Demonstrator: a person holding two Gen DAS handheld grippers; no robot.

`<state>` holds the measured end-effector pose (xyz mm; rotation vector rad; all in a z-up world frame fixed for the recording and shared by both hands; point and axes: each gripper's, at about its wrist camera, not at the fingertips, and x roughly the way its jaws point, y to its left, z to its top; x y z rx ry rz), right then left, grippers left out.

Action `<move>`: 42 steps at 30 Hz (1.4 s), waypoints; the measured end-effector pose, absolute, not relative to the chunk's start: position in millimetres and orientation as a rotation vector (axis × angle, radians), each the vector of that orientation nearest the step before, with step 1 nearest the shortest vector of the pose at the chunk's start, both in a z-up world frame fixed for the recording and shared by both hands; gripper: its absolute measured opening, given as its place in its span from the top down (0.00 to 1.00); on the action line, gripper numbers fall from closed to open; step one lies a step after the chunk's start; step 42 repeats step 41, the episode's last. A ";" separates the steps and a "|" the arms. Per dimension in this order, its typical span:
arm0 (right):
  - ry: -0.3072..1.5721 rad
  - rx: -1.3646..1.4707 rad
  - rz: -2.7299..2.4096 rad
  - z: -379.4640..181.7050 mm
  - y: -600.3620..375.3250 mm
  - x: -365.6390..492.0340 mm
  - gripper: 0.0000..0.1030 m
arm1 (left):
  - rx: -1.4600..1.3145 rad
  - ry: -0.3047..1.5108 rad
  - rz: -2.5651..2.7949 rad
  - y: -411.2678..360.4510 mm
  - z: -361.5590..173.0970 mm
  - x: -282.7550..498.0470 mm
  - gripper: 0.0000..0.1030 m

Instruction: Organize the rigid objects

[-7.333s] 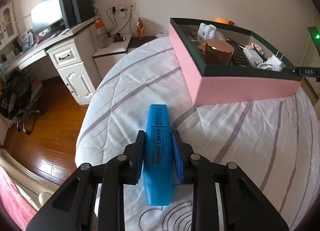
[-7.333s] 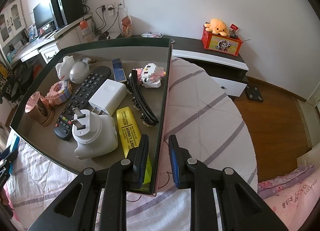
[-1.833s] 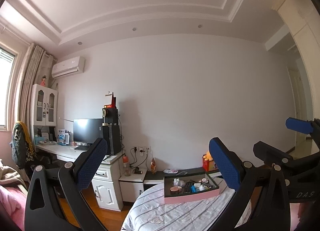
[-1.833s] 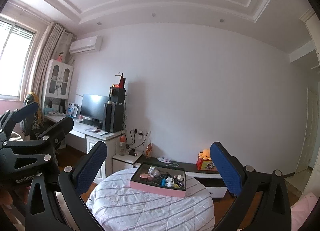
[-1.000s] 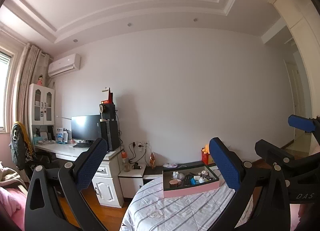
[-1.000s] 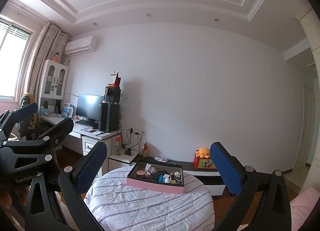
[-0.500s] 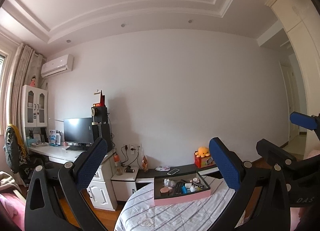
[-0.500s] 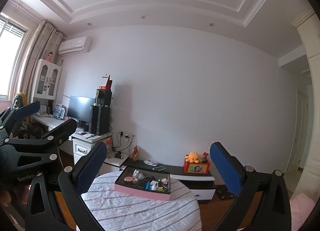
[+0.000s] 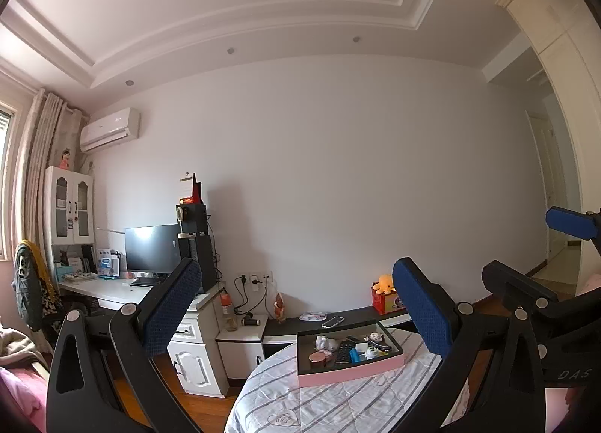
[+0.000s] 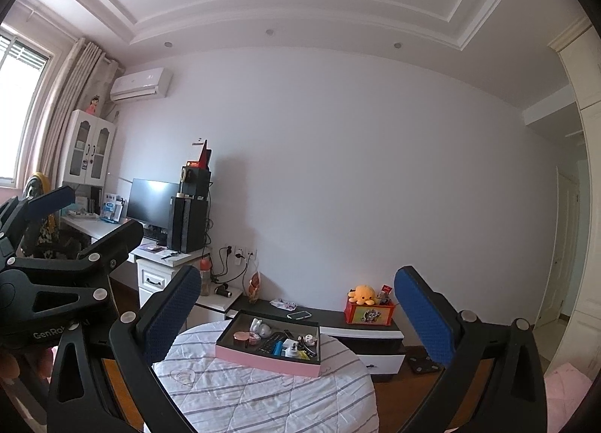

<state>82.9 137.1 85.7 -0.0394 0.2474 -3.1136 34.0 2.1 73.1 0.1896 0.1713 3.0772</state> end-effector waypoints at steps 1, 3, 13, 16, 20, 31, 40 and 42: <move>0.247 -0.039 -3.113 85.8 136.8 83.1 0.00 | 0.191 0.171 3.077 1.7 73.1 34.6 0.00; 0.248 -0.043 -3.112 86.4 136.5 83.7 0.00 | 0.192 0.170 3.077 1.3 73.2 35.2 0.00; 0.244 -0.043 -3.100 85.7 135.0 82.1 0.00 | 0.242 0.179 3.083 -1.1 71.0 38.8 0.00; 0.250 -0.045 -3.105 85.2 133.7 82.0 0.00 | 0.242 0.174 3.077 -1.7 70.9 38.2 0.00; 0.254 -0.043 -3.108 85.7 131.2 82.5 0.00 | 0.238 0.175 3.077 -2.1 71.3 38.1 0.00; 0.255 -0.039 -3.108 83.9 129.9 82.0 0.00 | 0.237 0.191 3.084 -1.2 72.2 37.0 0.00; 0.260 -0.035 -3.109 82.0 130.0 80.5 0.00 | 0.241 0.200 3.094 -1.6 70.9 38.6 0.00; 0.264 -0.035 -3.110 82.1 130.0 80.4 0.00 | 0.237 0.202 3.093 -2.1 71.0 38.9 0.00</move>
